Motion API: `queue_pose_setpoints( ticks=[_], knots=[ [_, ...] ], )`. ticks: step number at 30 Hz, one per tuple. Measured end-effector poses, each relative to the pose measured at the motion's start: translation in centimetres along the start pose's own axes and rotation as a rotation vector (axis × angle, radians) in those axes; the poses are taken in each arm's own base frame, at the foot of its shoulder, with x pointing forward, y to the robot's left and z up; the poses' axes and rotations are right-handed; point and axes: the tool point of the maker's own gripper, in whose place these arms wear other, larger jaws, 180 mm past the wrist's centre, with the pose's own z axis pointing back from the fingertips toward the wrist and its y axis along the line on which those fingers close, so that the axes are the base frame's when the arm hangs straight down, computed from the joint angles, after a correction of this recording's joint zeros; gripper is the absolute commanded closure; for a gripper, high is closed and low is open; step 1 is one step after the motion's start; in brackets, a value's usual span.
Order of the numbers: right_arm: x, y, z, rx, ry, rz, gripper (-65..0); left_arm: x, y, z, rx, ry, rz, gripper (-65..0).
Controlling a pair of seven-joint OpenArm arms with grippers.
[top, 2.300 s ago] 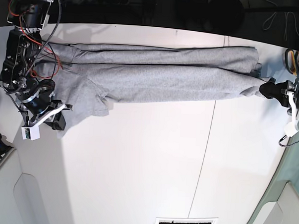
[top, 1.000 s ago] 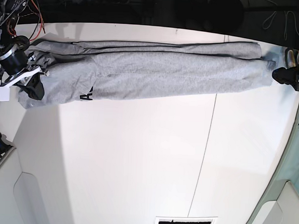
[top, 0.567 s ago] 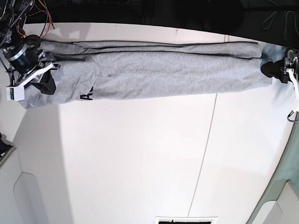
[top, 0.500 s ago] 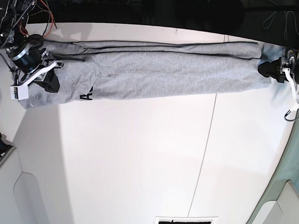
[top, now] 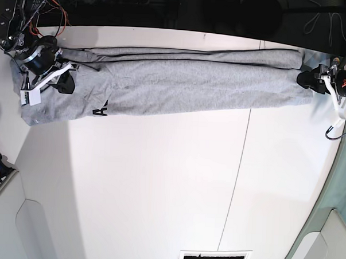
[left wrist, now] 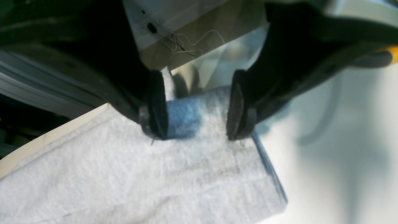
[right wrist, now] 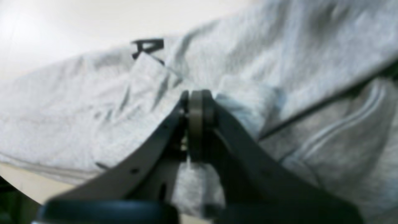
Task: Layout the t-shirt on the table in an organized manner, then fold the t-shirt properly
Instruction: 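Hold the folded shirt ends with both grippers and pull them taut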
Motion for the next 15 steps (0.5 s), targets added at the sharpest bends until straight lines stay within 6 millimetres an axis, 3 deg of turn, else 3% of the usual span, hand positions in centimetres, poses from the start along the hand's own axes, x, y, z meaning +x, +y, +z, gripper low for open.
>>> queue_pose_setpoints(
  ticks=[7, 15],
  knots=[
    [-0.6, -0.3, -0.2, -0.003, 0.008, -0.016, 0.0, 0.8, 0.7, 0.1, 0.042, -0.027, -0.008, -35.5],
    [-0.8, -0.5, -0.2, -0.015, 0.017, -0.002, 0.0, 2.0, 0.0, 0.8, 0.017, -0.063, -0.024, -35.5]
  ],
)
